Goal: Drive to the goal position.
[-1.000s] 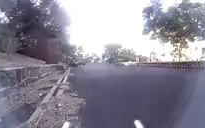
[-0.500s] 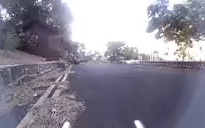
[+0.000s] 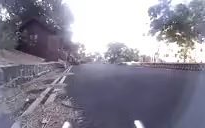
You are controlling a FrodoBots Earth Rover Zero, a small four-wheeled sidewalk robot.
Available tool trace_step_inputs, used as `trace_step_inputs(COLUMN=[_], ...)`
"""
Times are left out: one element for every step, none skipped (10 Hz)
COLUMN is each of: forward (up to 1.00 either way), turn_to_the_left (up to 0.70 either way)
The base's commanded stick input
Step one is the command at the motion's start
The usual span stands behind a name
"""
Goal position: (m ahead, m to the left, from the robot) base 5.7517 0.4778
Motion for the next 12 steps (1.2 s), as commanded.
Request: trace_step_inputs(forward=[0.5,0.5,0.5,0.5,0.5,0.5,0.5,0.5,0.5,0.5,0.5,0.5], turn_to_the_left=[0.0,0.0,0.0,0.0,0.0,0.0,0.0,0.0,0.0,0.0,0.0,0.0])
